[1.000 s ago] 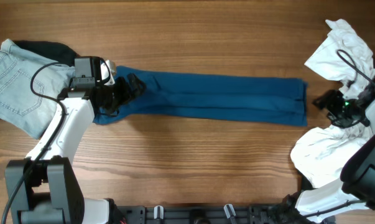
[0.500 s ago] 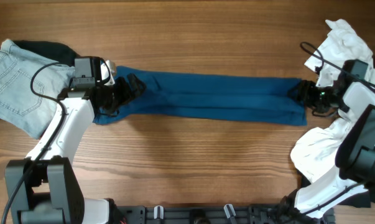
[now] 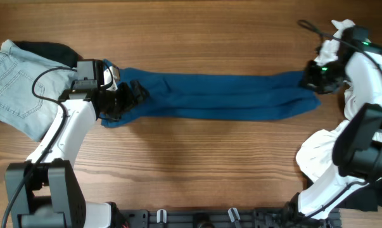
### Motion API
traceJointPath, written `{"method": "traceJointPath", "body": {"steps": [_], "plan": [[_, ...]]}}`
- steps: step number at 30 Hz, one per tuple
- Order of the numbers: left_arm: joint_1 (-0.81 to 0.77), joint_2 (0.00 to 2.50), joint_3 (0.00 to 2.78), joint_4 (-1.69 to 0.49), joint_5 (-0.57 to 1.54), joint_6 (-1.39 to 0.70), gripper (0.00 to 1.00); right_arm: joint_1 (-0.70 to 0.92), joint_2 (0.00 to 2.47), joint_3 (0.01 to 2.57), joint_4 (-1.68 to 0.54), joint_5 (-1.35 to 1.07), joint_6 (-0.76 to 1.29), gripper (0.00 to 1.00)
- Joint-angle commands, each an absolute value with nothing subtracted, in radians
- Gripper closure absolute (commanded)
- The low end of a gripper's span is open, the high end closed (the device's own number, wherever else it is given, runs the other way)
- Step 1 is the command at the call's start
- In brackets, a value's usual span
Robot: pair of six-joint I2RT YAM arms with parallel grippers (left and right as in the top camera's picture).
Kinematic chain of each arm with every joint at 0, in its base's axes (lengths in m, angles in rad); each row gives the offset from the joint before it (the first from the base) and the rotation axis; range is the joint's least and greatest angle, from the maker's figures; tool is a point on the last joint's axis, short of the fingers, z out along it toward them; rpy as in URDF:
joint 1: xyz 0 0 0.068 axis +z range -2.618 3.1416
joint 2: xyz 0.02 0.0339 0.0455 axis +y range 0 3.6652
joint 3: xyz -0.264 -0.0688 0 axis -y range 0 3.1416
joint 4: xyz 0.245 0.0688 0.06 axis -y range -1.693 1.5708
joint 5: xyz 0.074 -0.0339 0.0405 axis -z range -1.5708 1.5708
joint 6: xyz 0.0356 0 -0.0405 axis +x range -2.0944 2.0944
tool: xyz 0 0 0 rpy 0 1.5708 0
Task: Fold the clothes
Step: 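Carry the strip's right end leftward with the right gripper, folding it over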
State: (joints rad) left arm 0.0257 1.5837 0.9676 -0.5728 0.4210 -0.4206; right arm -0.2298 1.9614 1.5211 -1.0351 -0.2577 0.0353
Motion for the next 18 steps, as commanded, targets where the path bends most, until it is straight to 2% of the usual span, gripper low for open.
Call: {"method": "traceJointPath", "body": {"steps": [1,7,13,16,17,18], "plan": [[0.028,1.578,0.973,-0.604,0.426,-0.397,0.0,-0.022,1.954,1.531,-1.05,-0.181,0.179,0.96],[0.028,1.579,0.973,-0.643,0.426,-0.397,0.0,0.26,1.974,1.531,-0.994,-0.176,0.335,0.95],[0.028,1.586,0.968,-0.648,0.426,-0.397,0.0,0.374,2.004,1.531,-0.938,-0.18,0.36,0.95],[0.028,1.587,0.967,-0.652,0.426,-0.397,0.01,0.4,2.004,1.531,-0.882,-0.227,0.359,0.8],[0.028,1.587,0.967,-0.653,0.426,-0.397,0.0,0.404,2.004,1.531,-0.86,-0.269,0.359,0.64],[0.028,1.587,0.967,-0.653,0.426,-0.397,0.01,0.406,2.004,1.53,-0.819,-0.348,0.358,0.42]]}}
